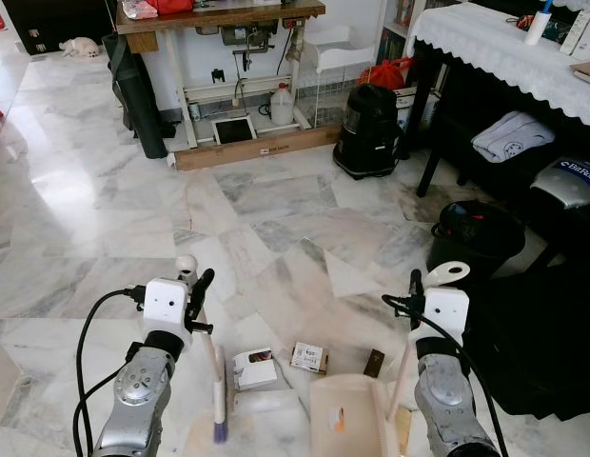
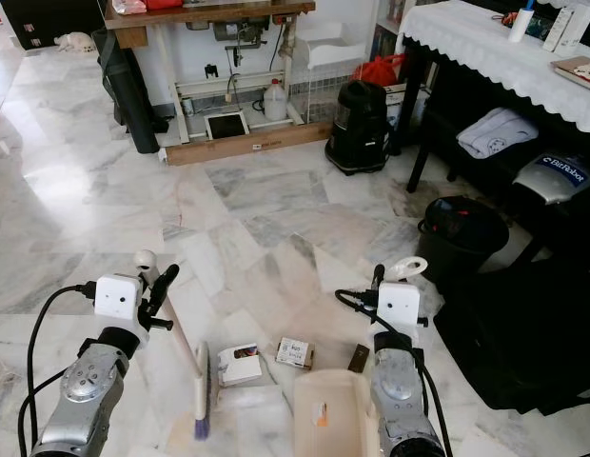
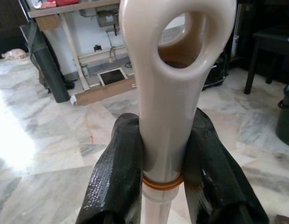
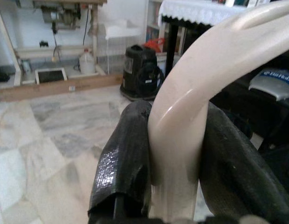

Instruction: Sweep floor

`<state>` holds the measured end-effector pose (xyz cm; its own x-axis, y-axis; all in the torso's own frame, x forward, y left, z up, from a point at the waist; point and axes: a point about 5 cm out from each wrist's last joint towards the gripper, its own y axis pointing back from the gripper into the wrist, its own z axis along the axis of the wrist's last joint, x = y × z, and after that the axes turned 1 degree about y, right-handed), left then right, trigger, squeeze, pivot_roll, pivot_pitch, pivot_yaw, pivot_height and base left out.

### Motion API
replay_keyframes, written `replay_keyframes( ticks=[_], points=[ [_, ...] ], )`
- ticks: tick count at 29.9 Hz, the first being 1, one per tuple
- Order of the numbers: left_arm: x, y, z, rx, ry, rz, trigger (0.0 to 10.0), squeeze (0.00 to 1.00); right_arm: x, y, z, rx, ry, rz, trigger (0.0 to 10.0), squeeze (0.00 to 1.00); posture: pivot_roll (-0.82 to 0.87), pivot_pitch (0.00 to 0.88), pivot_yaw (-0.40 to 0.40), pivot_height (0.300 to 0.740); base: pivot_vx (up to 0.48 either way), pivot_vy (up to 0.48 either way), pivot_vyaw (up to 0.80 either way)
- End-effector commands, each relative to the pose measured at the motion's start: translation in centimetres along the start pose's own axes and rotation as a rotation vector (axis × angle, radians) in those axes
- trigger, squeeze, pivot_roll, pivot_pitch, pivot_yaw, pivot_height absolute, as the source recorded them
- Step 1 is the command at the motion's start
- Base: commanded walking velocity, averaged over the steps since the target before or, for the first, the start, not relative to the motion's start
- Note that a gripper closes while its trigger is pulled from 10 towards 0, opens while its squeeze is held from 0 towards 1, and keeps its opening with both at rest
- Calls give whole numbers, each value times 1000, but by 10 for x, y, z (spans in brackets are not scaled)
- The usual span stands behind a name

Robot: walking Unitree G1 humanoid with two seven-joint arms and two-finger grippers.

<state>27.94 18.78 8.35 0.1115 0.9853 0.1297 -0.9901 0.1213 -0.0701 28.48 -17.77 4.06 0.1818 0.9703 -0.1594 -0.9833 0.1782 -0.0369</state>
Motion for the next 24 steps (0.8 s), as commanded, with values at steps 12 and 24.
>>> replay_keyframes(
  ticks=[12, 24],
  points=[
    [19, 4, 2, -2, -51, 39, 10000, 0, 4, 7, -13, 52, 19, -2, 10000, 0, 150, 70, 35, 740, 0, 0, 0],
    [18, 6, 0, 18, -47, 17, 10000, 0, 10, -2, -3, 10, -9, -13, 10000, 0, 170, 76, 48, 740, 0, 0, 0]
  ],
)
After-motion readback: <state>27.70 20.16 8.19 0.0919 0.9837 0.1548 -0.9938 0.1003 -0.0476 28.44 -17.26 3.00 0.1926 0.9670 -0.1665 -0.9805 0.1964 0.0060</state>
